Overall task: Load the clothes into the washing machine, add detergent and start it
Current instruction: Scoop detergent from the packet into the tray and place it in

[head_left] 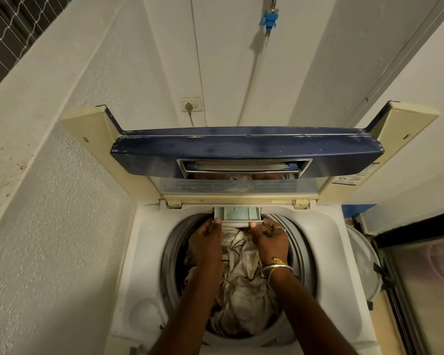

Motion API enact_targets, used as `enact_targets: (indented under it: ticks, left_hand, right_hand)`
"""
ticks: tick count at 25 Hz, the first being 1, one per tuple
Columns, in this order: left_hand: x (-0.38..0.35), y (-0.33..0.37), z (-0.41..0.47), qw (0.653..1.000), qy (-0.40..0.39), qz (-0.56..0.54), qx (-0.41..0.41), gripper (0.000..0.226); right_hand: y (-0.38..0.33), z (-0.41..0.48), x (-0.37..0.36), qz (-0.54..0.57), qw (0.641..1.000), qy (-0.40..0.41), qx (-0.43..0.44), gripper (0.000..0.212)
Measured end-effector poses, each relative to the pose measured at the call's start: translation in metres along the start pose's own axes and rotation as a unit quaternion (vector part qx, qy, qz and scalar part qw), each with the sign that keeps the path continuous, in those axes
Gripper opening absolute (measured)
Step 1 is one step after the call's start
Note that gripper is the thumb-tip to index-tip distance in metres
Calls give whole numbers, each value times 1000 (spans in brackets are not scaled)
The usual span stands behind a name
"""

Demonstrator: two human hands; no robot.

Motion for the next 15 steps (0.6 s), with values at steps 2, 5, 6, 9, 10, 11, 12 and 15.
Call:
enact_targets:
  ticks: [2,5,6,9,10,11,12,15]
  left_hand:
    - [0,2,1,1000,8,-11,19,35]
    - [-2,2,2,999,15,-23,41,35]
    - [-4,3,3,999,14,-28,44,34]
    - [-7,10,5,998,19,-44,47,23]
    - [-8,11,5,997,22,-53,51,17]
    - [-8,11,6,996,25,-59,54,14]
    - [-8,11,6,996,27,-64,57,13]
    - [-8,10,6,993,35,-84,73,13]
  right_hand:
    - [3,3,-3,13,1000,3,-11,45]
    - [8,8,-8,43,998,-7,-42,50]
    - [9,9,-10,53,997,-9,-53,52]
    - [13,14,-12,84,993,-3,-77,52]
    - [14,16,-13,90,993,2,-80,54]
    - [15,17,-14,94,992,7,-84,57]
    - [16,18,-14,100,991,12,-90,58]
    - [23,18,-14,151,980,47,-124,49]
Point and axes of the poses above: each hand's wrist, its own z-axis towards the middle knuckle, its own x-axis out of the back of the hand, y = z × x, the point moved 8 cm from there along z, towards the middle knuckle, and after that the axes turned 9 degrees about z, right-handed, at the moved point
